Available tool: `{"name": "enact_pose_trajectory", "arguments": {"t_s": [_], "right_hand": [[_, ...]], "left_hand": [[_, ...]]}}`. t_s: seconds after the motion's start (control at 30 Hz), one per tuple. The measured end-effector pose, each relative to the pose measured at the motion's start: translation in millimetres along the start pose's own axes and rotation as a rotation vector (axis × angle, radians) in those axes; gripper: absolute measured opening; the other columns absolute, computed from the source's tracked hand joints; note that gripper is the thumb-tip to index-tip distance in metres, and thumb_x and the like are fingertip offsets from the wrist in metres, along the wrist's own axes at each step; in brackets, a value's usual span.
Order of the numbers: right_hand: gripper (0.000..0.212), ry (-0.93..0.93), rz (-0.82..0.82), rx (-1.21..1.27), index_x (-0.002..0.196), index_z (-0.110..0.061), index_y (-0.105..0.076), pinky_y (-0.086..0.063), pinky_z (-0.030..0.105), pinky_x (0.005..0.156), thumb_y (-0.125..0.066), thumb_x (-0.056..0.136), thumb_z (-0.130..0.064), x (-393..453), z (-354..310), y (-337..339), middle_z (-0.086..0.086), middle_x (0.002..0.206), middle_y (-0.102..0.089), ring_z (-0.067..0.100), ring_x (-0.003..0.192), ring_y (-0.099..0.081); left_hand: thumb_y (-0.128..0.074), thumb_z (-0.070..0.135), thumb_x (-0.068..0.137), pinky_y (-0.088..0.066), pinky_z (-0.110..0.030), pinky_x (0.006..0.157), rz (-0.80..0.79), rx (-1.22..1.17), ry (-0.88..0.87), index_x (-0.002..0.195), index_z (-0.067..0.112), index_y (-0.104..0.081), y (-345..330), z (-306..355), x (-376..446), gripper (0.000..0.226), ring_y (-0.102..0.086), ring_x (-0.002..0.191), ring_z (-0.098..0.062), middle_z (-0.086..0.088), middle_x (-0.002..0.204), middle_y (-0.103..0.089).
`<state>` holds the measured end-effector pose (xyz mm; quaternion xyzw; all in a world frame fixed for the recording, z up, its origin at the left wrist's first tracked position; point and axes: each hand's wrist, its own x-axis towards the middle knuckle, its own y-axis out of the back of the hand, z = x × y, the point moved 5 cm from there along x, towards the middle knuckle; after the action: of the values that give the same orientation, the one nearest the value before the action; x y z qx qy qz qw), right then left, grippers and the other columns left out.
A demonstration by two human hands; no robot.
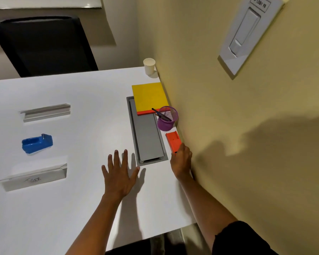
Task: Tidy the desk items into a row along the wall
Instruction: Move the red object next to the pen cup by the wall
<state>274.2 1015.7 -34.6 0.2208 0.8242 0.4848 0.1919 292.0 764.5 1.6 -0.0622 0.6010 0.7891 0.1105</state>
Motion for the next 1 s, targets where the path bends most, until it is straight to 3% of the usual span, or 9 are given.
{"name": "enact_pose_trajectory", "arguments": {"t_s": [0.37,0.63,0.8,0.93,1.0], "right_hand": [[0.05,-0.016,-0.005,-0.046,0.124,0.005,-0.051,-0.044,0.044,0.091,-0.071,0.08,-0.009,-5,4,-14,0.023,0.109,-0.06,0.039,0.099,-0.056],[0.043,-0.014,-0.024,-0.077,0.12,0.0,-0.05,-0.041,0.041,0.094,-0.067,0.084,-0.016,-8,9,-12,0.021,0.114,-0.058,0.036,0.104,-0.054],[0.072,0.007,-0.02,-0.013,0.139,0.001,-0.037,-0.037,0.043,0.106,-0.069,0.085,-0.034,-13,9,-3,0.019,0.135,-0.045,0.037,0.122,-0.045],[0.074,0.128,0.067,-0.055,0.14,-0.005,-0.037,-0.04,0.045,0.105,-0.065,0.084,-0.044,-27,-3,10,0.018,0.136,-0.046,0.036,0.124,-0.046],[0.076,0.183,0.033,-0.082,0.145,-0.009,-0.032,-0.038,0.046,0.107,-0.057,0.087,-0.052,-42,-15,14,0.017,0.144,-0.042,0.036,0.13,-0.042]], "left_hand": [[-0.015,0.071,0.083,-0.007,-0.056,0.116,-0.044,-0.022,0.002,0.152,0.03,0.002,-10,7,1,0.082,0.008,0.148,-0.029,-0.006,0.161,0.006],[-0.005,0.075,0.078,-0.008,-0.056,0.116,-0.048,-0.008,0.003,0.151,0.031,0.005,-7,0,-12,0.086,0.008,0.148,-0.029,-0.005,0.161,0.007],[-0.014,0.072,0.082,-0.008,-0.057,0.116,-0.047,-0.014,0.012,0.151,0.03,0.004,-5,-9,-25,0.083,0.008,0.148,-0.029,-0.006,0.161,0.006],[-0.015,0.071,0.081,-0.007,-0.056,0.116,-0.037,-0.006,0.026,0.151,0.031,0.006,2,-18,-36,0.083,0.009,0.148,-0.029,-0.006,0.161,0.008],[-0.016,0.072,0.081,-0.007,-0.056,0.116,-0.019,-0.016,0.038,0.151,0.031,0.006,10,-24,-43,0.083,0.01,0.148,-0.028,-0.005,0.161,0.008]]}}
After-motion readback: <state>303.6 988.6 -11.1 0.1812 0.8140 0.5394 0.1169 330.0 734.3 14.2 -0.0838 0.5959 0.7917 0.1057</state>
